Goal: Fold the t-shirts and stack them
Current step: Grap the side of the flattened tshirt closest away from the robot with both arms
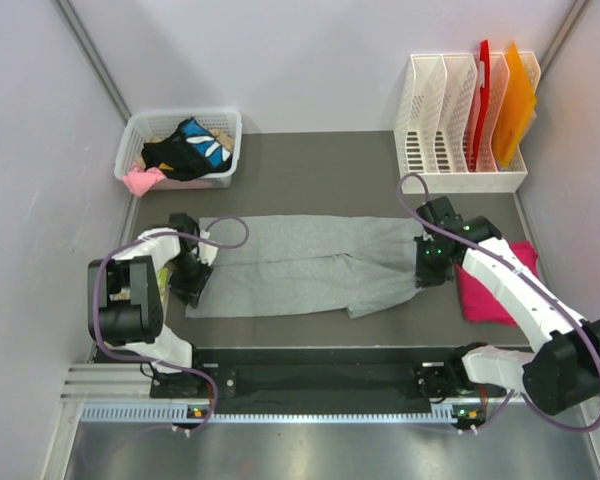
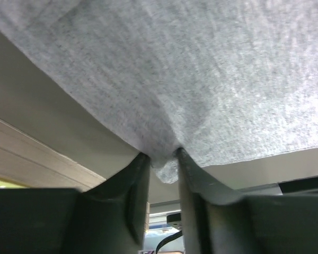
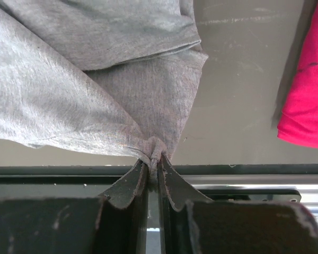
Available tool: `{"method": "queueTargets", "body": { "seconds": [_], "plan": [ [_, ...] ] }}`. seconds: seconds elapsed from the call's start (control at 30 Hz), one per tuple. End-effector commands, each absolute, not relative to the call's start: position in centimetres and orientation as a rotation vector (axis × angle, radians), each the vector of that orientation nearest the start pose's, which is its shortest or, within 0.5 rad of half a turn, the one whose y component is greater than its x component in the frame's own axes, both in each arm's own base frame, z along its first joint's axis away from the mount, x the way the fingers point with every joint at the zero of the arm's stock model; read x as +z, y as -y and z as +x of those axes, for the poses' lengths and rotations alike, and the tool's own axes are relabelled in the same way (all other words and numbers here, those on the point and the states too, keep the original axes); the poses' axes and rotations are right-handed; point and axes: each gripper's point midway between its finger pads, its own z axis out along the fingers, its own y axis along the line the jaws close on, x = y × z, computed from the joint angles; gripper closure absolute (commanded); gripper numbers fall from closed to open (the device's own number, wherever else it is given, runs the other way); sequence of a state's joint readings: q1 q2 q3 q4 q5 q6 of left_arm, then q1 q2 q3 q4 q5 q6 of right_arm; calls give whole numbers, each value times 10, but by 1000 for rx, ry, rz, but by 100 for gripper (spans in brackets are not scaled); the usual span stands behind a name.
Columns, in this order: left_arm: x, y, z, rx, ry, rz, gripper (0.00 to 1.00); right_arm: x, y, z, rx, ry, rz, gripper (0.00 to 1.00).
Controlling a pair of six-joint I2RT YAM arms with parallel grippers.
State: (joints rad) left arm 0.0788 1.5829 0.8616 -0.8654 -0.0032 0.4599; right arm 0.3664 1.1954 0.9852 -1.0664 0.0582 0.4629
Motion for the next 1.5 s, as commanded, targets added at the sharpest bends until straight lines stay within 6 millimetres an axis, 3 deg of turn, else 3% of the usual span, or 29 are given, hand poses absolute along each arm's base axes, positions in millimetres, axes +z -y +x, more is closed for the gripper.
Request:
{"method": "queueTargets", "body": {
  "seconds": [0.0, 0.17, 0.33, 0.63, 0.83, 1.1, 1.17, 1.2, 1.33, 1.47],
  "plan": [
    [2, -36, 192, -17, -3144, 608, 73, 133, -85, 211, 112, -2781, 151, 97],
    [16, -31, 204, -60, -3109, 603, 99, 140, -85, 214, 116, -2773, 142, 97],
    [40, -31, 211, -71, -3092, 639, 100, 143, -88, 207, 142, -2808, 102, 97],
    [72, -36, 183, -38, -3067, 790, 78, 149, -88, 175, 204, -2868, 54, 97],
    [81, -37, 171, -28, -3054, 825, 73, 152, -88, 154, 244, -2901, 35, 98],
    [72, -33, 169, -68, -3064, 812, 71, 157, -88, 153, 247, -2900, 39, 98],
    [69, -31, 167, -90, -3070, 812, 66, 159, -89, 156, 247, -2892, 45, 98],
    [67, -32, 166, -80, -3071, 813, 57, 159, -89, 156, 246, -2895, 50, 98],
    [50, -34, 161, -60, -3086, 800, 53, 157, -92, 161, 260, -2877, 68, 98],
    [39, -25, 170, -124, -3092, 729, 52, 156, -94, 162, 272, -2872, 87, 98]
  ]
}}
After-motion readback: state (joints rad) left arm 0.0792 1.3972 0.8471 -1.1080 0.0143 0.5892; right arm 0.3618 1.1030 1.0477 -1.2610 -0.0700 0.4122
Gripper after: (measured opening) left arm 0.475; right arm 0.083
